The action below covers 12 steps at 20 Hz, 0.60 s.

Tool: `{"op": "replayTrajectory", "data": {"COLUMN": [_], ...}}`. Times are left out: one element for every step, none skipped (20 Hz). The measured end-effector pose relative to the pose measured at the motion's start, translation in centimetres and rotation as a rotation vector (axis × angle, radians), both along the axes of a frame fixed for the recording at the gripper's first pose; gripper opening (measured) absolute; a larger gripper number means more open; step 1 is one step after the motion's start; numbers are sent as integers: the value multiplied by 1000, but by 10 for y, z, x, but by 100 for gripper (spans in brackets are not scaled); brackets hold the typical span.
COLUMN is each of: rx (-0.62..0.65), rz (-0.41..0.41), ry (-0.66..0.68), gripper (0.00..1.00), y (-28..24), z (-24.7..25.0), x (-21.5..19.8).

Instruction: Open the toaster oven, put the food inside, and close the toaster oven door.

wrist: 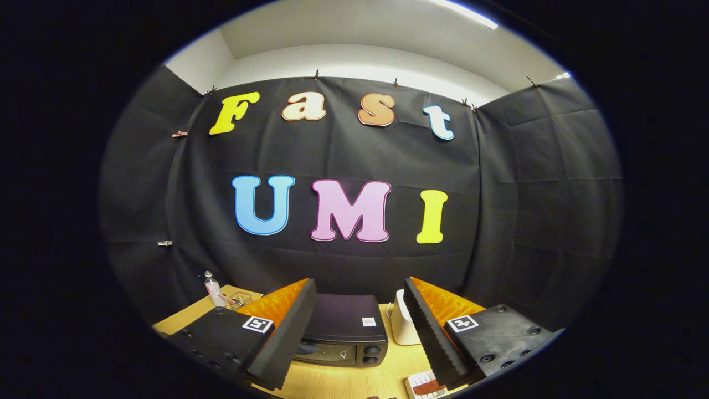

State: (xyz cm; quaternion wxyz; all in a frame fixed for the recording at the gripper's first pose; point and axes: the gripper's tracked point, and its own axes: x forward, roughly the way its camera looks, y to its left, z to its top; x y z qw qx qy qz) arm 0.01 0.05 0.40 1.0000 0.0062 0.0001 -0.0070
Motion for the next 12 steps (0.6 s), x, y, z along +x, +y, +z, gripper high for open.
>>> {"op": "replayTrajectory", "data": {"rx": [-2,-5,-10,-11,-11,-10,-10,-10,-10,-8,-4,-3], "rz": [-4,-6,-9,-9,-7,-5,0,6,13,23,35,44], "ry": [-2,-3,-3,-1,1,7,15,21,30,41,53,67], "gripper": [98,98,98,98,98,98,98,98,98,98,98,98], "y": [0,-1,-1,-1,1,2,4,7,13,19,26,33], "z": [1,1,1,-1,-2,-4,-8,-13,-17,-23,-30,-39], "x": [-1,-1,0,0,0,1,2,3,6,7,10,13]}}
